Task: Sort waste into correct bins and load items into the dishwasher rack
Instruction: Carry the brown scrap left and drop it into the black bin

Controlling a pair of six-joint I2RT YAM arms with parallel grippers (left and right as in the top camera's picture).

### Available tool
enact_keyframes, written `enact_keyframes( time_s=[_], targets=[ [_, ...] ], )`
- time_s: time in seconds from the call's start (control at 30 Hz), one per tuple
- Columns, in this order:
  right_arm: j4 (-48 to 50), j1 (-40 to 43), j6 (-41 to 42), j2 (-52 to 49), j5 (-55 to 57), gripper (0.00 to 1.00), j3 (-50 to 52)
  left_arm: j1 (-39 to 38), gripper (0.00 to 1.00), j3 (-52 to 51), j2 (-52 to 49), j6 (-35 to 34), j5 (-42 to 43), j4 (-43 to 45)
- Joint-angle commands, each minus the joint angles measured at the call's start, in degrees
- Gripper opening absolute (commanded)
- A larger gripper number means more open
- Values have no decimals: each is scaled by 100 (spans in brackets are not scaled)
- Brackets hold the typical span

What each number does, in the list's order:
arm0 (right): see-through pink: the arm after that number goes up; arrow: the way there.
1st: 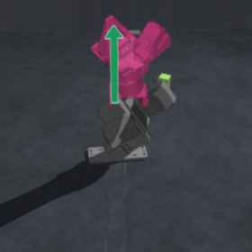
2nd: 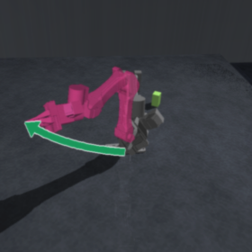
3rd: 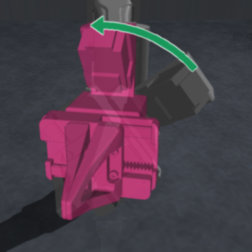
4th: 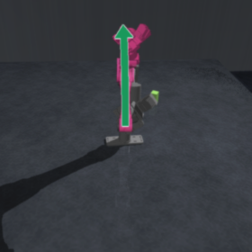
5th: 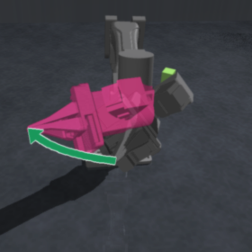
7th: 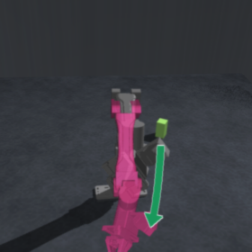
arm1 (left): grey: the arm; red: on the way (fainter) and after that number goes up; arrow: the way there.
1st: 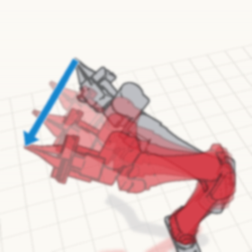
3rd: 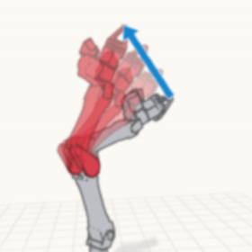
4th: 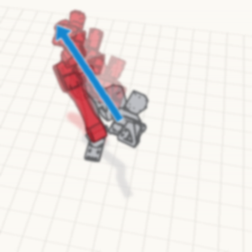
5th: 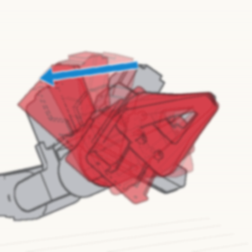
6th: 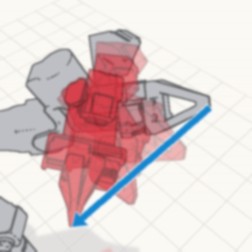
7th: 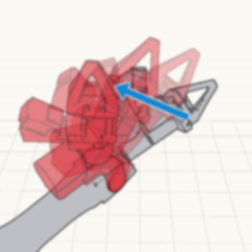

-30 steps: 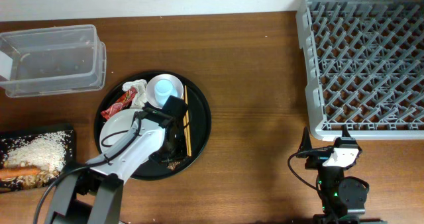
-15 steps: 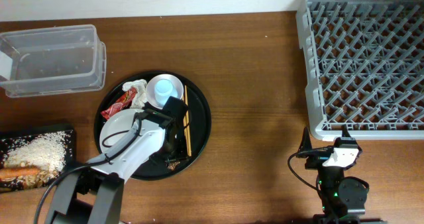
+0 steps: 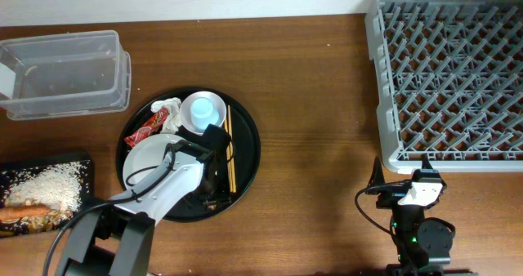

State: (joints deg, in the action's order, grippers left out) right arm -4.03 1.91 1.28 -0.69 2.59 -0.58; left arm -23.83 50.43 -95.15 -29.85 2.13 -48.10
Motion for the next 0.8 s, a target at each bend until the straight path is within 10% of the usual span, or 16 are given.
enact_keyframes(
  time_s=[0.0,0.77],
  targets=[
    [-46,37,2,48,68,98,26,-17,56,-70,-50,-55,26,52],
    [-46,37,2,48,68,98,26,-2,39,44,-35,-50,153,-87]
  ],
)
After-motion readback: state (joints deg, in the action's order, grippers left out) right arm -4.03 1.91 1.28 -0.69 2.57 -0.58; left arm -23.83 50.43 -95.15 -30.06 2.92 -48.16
